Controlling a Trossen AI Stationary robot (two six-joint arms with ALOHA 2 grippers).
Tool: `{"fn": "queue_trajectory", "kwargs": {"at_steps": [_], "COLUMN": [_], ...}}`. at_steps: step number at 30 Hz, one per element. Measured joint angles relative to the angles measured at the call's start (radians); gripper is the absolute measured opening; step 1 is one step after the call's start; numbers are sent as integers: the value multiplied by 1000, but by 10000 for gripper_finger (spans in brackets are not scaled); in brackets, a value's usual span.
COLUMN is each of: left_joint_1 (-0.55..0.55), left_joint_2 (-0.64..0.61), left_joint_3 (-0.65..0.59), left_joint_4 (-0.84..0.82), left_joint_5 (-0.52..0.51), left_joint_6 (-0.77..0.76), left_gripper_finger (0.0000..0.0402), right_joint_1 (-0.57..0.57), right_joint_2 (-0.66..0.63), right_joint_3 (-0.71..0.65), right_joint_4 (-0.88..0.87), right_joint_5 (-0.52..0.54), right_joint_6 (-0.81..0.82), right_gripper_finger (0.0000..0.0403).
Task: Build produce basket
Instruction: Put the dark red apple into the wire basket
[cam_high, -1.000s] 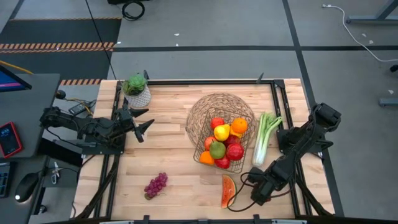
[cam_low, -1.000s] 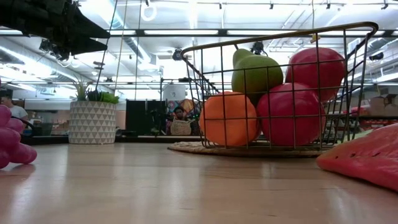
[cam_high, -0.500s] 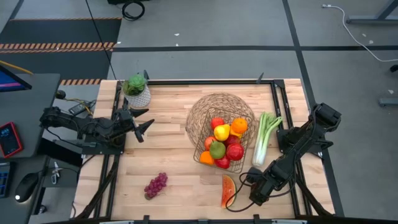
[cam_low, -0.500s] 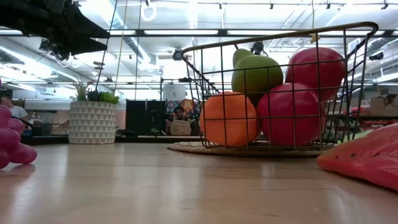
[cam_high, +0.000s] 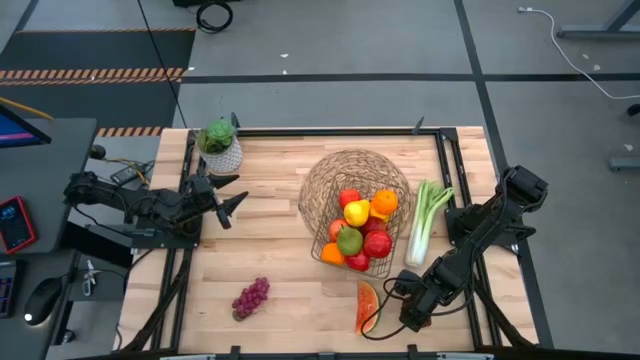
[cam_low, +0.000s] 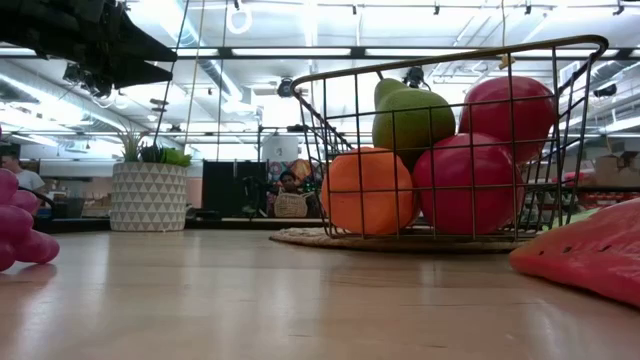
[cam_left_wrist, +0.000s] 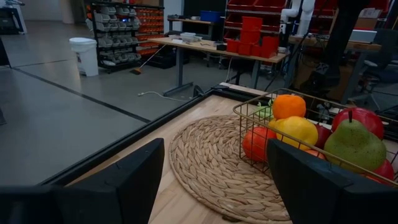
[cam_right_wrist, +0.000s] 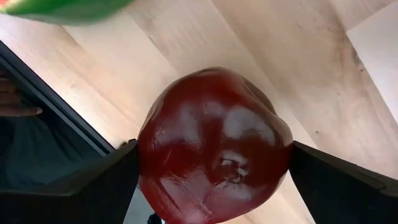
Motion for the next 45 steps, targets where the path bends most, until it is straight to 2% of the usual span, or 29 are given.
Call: {"fn": "queue_trajectory", "kwargs": {"at_steps": [7, 11, 16, 23, 31, 38, 45], "left_joint_1": [0, 0, 0, 0, 0, 0, 0], "left_joint_2": [0, 0, 0, 0, 0, 0, 0], "left_joint_3": [0, 0, 0, 0, 0, 0, 0], "left_joint_4": [0, 0, 0, 0, 0, 0, 0], "left_joint_5": [0, 0, 0, 0, 0, 0, 0], "left_joint_6": [0, 0, 0, 0, 0, 0, 0], "left_gripper_finger": [288, 288, 288, 288, 288, 288, 288], "right_joint_1": [0, -1, -22, -59, -66, -72, -73], "right_joint_2": [1, 1, 3, -16, -144, -293, -438], "right_joint_3": [0, -1, -3, -2, -2, -1, -1], "right_joint_4": [-6, -6, -8, -6, -45, -62, -61], "right_joint_5": [-28, -42, -144, -197, -110, 41, 52], "right_joint_6": [1, 8, 2, -35, -10, -9, -9], "right_gripper_finger": [371, 379, 390, 385, 386, 387, 387]}}
